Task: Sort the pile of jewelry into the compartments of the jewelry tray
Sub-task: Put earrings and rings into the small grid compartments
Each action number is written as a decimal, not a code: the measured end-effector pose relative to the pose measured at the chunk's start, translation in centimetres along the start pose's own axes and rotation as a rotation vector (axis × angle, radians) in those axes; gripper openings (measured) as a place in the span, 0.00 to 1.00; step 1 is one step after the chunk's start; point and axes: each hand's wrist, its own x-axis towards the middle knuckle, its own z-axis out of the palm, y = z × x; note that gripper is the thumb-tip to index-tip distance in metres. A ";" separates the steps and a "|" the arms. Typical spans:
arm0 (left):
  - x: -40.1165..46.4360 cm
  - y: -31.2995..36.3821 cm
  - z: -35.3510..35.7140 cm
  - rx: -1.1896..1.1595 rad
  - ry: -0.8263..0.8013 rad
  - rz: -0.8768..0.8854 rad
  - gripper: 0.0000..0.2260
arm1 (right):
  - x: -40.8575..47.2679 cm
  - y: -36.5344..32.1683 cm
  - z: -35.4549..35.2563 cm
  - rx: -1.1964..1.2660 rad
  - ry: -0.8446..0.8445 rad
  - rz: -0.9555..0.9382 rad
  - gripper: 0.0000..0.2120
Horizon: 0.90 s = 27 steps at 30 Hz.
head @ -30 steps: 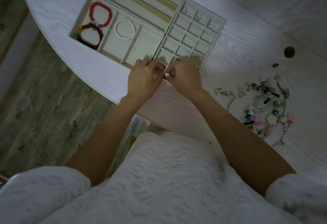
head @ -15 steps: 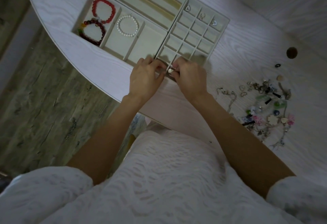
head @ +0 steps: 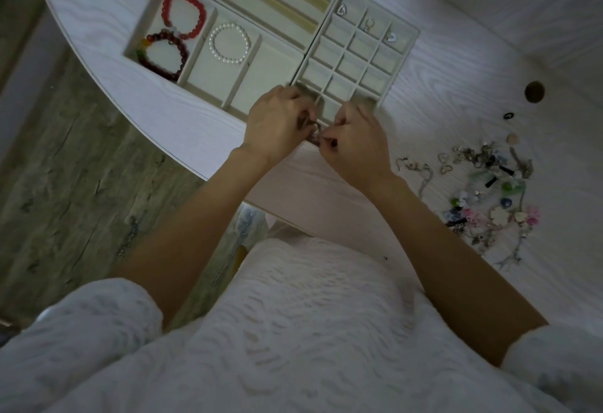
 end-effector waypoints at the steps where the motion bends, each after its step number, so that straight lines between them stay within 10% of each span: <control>1: 0.2 -0.1 0.0 0.016 0.001 0.027 0.06 | -0.1 0.1 0.0 0.009 -0.002 -0.009 0.07; 16: 1.3 -2.1 -0.6 0.154 -0.011 0.416 0.07 | -0.2 0.9 -0.2 -0.006 -0.023 -0.144 0.14; 27: 1.1 -1.7 0.1 0.048 0.015 0.174 0.02 | 0.4 0.0 -0.1 0.007 0.058 -0.034 0.13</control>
